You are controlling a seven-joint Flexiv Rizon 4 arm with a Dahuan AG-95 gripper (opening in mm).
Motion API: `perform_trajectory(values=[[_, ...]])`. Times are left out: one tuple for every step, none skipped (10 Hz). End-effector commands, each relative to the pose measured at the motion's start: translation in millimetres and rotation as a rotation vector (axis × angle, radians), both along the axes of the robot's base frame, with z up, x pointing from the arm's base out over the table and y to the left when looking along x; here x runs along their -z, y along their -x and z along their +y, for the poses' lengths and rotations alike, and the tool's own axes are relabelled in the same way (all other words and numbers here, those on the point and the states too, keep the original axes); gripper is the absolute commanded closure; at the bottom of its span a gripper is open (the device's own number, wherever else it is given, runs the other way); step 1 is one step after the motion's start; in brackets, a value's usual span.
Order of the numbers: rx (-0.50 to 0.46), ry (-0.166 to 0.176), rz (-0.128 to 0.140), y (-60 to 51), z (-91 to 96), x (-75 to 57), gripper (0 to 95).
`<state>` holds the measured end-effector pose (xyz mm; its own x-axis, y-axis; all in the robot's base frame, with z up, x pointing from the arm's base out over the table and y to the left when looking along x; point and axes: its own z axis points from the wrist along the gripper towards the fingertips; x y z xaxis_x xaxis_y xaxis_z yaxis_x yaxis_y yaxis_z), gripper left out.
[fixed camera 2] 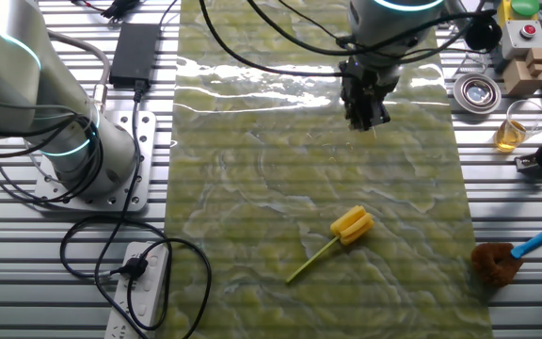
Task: Scrub the table with a brush
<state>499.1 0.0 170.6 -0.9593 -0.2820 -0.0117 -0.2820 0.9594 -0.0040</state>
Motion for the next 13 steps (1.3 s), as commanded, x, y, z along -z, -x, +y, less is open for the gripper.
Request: perform_trajectory(values=[[-0.004,0.001,0.006,-1.8,-2.7,-0.2,95.0],[-0.017,0.001,0.012,-4.3,-11.3,-0.1,95.0],[-0.042,-0.001,0.017,-7.1,-26.8,1.0,95.0],[-0.076,-0.001,0.019,-10.1,-46.6,3.9,95.0],[-0.109,0.000,0.020,-12.8,-67.8,9.2,95.0],[-0.149,0.003,0.023,-14.2,-87.3,17.0,95.0],[-0.187,0.009,0.026,-13.3,-102.4,25.9,95.0],[-0.221,0.012,0.028,-10.0,-116.4,35.7,95.0],[-0.248,0.014,0.031,-5.4,-128.3,43.3,95.0],[-0.279,0.033,0.050,0.2,-134.1,42.3,95.0],[-0.294,0.047,0.051,1.4,-135.5,40.8,95.0],[-0.287,0.032,0.037,1.5,-136.0,40.3,95.0],[-0.285,0.036,0.037,1.3,-135.9,40.3,95.0]])
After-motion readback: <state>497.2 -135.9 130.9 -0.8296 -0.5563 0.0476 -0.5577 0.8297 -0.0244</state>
